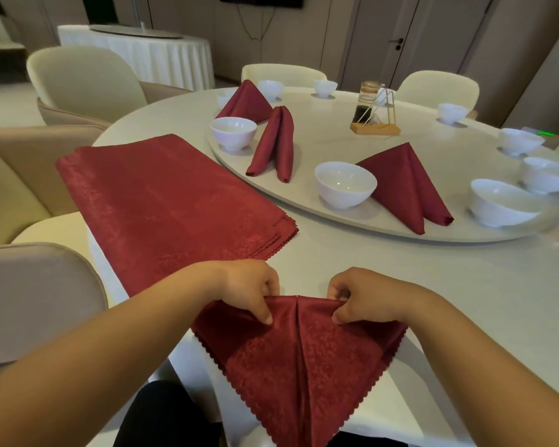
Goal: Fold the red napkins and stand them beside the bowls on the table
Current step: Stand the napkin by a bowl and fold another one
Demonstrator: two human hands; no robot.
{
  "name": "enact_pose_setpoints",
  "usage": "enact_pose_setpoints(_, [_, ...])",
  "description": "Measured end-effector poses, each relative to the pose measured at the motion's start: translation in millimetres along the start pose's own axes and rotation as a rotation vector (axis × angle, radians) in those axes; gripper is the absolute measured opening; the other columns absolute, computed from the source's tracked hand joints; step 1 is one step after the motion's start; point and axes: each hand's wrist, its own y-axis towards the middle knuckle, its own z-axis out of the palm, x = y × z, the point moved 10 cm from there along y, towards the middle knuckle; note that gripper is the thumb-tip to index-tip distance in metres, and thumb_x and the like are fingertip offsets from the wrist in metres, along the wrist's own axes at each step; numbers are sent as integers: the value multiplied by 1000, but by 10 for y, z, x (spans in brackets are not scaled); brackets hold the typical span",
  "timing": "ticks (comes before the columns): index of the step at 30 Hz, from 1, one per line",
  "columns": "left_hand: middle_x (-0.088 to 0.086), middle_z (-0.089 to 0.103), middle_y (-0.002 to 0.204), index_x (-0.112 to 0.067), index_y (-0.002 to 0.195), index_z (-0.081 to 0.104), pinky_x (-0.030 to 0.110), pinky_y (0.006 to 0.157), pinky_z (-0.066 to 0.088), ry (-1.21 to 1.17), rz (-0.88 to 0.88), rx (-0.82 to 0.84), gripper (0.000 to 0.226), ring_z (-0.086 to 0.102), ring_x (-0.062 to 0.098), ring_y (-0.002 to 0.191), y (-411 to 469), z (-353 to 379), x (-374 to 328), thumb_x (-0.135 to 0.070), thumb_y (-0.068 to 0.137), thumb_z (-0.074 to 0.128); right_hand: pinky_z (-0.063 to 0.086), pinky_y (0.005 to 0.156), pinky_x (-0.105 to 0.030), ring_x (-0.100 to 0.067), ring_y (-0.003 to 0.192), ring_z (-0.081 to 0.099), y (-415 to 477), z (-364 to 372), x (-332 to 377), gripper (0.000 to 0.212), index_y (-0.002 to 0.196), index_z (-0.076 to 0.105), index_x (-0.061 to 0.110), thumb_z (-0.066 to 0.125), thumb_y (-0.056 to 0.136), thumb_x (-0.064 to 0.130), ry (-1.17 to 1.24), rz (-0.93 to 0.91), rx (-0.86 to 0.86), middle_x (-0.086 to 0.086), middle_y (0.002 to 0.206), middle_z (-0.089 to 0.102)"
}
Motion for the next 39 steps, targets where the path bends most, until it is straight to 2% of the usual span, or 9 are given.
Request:
enact_pose_setpoints(4, [-2,46,69,-15,68,48,23,58,34,94,44,-114,24,43,13,64,-19,-202,-119,-20,82,67,34,63,-24,-12,81,49,-79,-289,132,18,72,46,25,57,83,16,-170,-33,-202,11,77,45])
enact_pose_setpoints(8, [2,55,108,-14,104,61,29,80,39,259,56,-713,20,52,22,102,-319,-915,-288,-24,86,60,28,65,-24,-20,89,53,-363,-966,343,12,90,60,16,55,81,11,-329,-84,-714,6,82,47])
enact_pose_setpoints(11, [6,63,85,-8,80,65,29,62,35,400,252,-1227,12,59,30,75,-834,-1303,-604,-16,78,57,30,56,-26,-27,59,55,-745,-1312,566,7,69,60,7,59,62,4,-423,-274,-1184,-4,63,55])
enact_pose_setpoints(14, [5,65,78,-8,71,62,29,62,27,579,395,-1470,8,46,23,72,-1105,-1266,-777,-9,70,54,32,56,-28,-27,59,51,-886,-1271,573,6,67,59,6,59,62,4,-478,-367,-1350,-8,63,56])
enact_pose_setpoints(18, [6,70,89,-13,82,53,34,78,34,693,546,-1409,11,49,23,92,-1037,-773,-716,-7,73,53,28,64,-29,-20,72,41,-898,-885,440,10,75,51,13,50,66,9,-445,-460,-1344,-7,68,59])
enact_pose_setpoints(23, [2,72,91,-17,71,66,30,85,36,633,556,-980,23,69,18,86,-766,-2,-604,-12,72,43,33,76,-24,-14,86,47,-732,-47,158,20,79,49,18,46,60,21,-325,-408,-1022,-2,85,67])
enact_pose_setpoints(27, [-5,72,94,-26,94,49,22,83,36,408,454,-752,27,68,8,85,-645,200,-449,-36,70,42,40,90,-20,-5,102,50,-697,189,-56,27,93,55,29,51,68,37,-208,-353,-799,8,105,66])
enact_pose_setpoints(33, [-11,71,91,-27,84,72,21,79,48,282,383,-748,60,67,5,87,-548,185,-361,-42,99,16,42,90,-29,-9,101,62,-579,63,75,34,94,72,26,45,78,39,-243,-365,-783,8,110,68])
enact_pose_setpoints(39, [-4,71,95,-23,85,74,22,80,41,201,293,-823,33,64,11,89,-644,34,-233,-37,76,45,42,90,-36,-14,103,63,-327,62,210,40,111,64,21,42,80,32,-262,-415,-775,2,120,63])
